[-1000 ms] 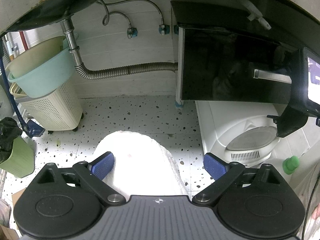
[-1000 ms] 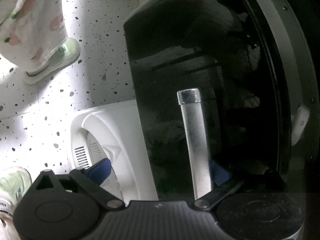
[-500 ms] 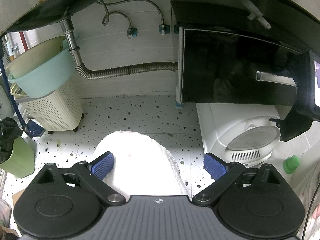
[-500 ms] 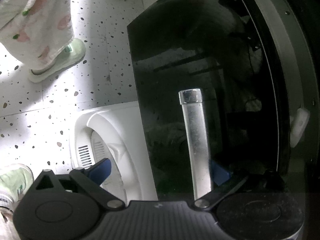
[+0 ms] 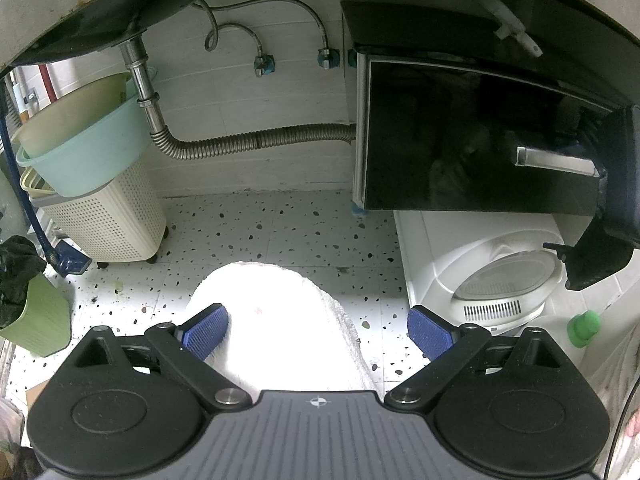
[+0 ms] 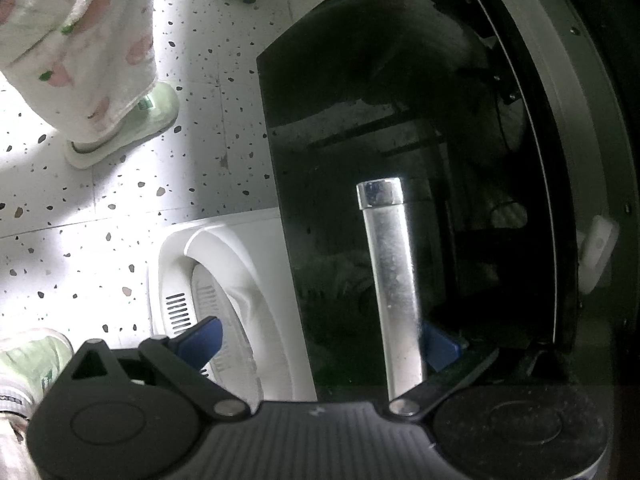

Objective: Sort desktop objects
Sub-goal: 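Pull the black drawer open by its handle with the right gripper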

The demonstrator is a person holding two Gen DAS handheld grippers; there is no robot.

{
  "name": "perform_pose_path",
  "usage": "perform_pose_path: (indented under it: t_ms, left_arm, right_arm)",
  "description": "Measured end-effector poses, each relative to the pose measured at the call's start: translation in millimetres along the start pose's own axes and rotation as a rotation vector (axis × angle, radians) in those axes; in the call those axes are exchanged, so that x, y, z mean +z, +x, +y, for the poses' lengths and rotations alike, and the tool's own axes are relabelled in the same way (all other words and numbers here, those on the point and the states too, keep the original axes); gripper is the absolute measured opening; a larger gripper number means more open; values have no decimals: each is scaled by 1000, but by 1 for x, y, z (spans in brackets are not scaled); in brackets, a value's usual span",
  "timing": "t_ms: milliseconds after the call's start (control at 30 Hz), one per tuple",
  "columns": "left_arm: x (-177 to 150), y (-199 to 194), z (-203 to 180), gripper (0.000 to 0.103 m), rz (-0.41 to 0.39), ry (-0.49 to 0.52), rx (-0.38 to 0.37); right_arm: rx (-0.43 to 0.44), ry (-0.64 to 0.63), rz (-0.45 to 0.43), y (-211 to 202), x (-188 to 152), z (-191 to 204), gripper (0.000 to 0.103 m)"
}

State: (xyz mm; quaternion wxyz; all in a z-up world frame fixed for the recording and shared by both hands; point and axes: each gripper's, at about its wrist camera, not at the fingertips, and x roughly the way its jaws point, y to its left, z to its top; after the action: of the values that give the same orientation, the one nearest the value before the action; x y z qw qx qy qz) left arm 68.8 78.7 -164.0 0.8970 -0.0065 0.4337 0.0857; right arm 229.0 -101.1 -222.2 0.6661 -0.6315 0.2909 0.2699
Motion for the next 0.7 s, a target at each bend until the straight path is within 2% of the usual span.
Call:
perform_pose_path:
  t_ms: [433,700]
  left_arm:
    - [3,1,-1,98,1,-3,4]
    - [2,2,-4,98,2,5,7]
  right_arm:
    - [12,-10,-19,-10,-4,8,103]
    - [9,-34,-65,-32,-14,32,103]
